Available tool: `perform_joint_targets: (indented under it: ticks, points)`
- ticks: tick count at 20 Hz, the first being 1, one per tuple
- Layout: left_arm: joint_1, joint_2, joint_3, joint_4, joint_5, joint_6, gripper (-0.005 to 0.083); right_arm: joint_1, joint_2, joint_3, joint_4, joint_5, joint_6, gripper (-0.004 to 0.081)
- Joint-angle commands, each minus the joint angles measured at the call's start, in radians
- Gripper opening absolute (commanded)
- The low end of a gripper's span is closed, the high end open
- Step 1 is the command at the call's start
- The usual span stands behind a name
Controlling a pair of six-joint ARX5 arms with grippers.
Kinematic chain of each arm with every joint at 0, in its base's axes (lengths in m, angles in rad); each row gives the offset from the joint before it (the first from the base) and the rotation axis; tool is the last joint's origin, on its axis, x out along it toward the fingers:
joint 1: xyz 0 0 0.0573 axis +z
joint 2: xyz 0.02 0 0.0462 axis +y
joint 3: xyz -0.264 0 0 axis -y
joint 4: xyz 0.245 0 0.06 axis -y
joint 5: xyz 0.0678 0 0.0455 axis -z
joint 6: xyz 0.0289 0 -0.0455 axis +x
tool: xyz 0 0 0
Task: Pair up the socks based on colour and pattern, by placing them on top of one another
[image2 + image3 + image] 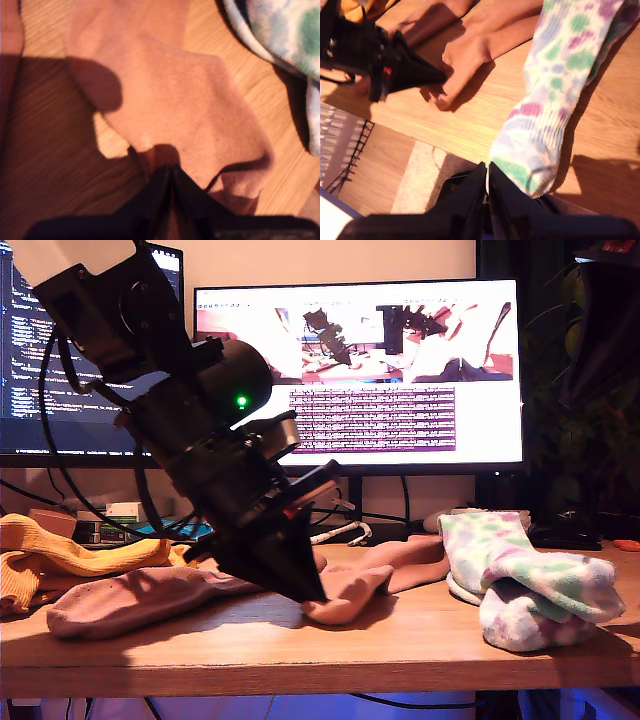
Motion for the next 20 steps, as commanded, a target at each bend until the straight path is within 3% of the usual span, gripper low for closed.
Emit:
perform_joint_targets:
  ticks: [1, 9, 10, 12, 20]
  points:
    - [0.0, -0.048, 0.016, -0.011, 0.001, 0.005, -0.002, 0.005, 0.0, 0.009, 0.005, -0.001, -0.011, -0.001]
    - [0.003, -0.117, 0.025, -0.043, -0.026, 0.004, -0.0003, 0.005, 0.0, 0.009, 0.005, -0.001, -0.019, -0.0011]
    - [0.003, -0.108, 0.025, -0.039, -0.048, -0.001, 0.0085, 0.005, 0.0, 0.009, 0.006, -0.001, -0.02, -0.0011]
    - [0.002, -0.088, 0.025, -0.003, -0.081, -0.007, 0.0378, 0.005, 0.0, 0.009, 0.007, -0.001, -0.027, -0.001]
    - [0.006, 0.013, 0.025, 0.087, -0.078, -0.058, 0.0404, 0.005, 0.0, 0.009, 0.003, -0.001, -0.037, -0.001]
